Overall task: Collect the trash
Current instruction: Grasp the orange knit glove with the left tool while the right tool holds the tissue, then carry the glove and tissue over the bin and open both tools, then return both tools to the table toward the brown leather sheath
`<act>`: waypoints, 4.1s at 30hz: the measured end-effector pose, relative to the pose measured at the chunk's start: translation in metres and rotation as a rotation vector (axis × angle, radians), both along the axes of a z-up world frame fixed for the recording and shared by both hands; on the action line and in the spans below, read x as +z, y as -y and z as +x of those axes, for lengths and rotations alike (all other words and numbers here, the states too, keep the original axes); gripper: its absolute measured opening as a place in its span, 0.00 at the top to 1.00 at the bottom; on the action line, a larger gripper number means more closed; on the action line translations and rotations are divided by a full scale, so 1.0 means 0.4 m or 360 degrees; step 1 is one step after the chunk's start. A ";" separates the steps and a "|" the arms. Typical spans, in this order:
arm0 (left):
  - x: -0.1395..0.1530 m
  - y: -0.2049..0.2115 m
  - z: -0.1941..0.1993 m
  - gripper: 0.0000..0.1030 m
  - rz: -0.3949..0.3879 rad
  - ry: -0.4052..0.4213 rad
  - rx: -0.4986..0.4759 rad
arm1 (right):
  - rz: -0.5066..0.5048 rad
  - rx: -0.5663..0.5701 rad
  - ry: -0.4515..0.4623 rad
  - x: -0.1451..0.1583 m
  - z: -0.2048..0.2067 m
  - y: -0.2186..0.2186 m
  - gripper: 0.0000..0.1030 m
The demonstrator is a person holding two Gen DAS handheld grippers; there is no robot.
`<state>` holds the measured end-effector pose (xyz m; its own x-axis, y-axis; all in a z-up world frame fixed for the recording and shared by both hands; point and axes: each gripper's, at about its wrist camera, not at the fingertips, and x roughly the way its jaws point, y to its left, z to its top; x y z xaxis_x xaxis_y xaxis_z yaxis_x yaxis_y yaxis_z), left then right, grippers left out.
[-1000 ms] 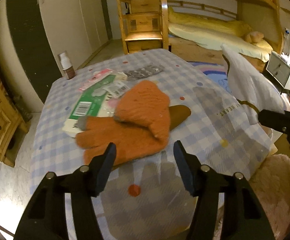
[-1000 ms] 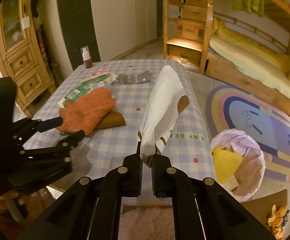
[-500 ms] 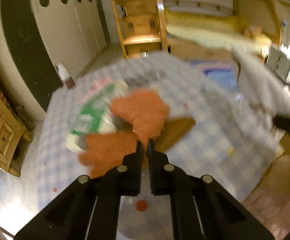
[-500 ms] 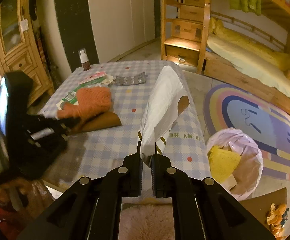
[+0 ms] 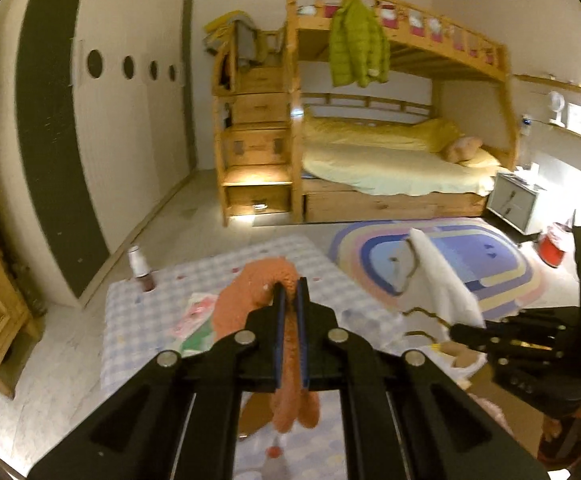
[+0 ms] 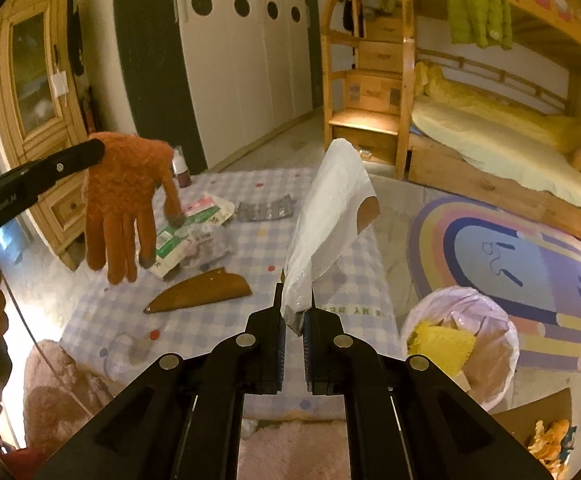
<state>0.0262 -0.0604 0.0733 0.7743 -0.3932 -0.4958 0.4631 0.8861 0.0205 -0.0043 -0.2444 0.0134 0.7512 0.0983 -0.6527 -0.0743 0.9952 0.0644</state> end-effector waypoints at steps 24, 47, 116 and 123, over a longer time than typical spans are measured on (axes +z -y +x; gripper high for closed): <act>-0.247 0.670 0.107 0.96 0.0191 -0.0230 -0.0657 | 0.0109 -0.0606 -0.0229 -0.170 -0.017 0.465 0.93; -0.308 0.671 0.228 0.42 0.0183 -0.0408 -0.0454 | 0.0194 -0.0775 -0.0329 -0.259 0.024 0.592 0.61; -0.317 -0.378 0.063 0.29 0.0046 -0.0428 0.0735 | -0.0188 0.0103 -0.0495 -0.283 0.305 -0.419 0.13; -0.323 -0.378 0.070 0.29 0.0064 -0.0429 0.0741 | -0.0215 0.0067 -0.0512 -0.276 0.248 -0.316 0.22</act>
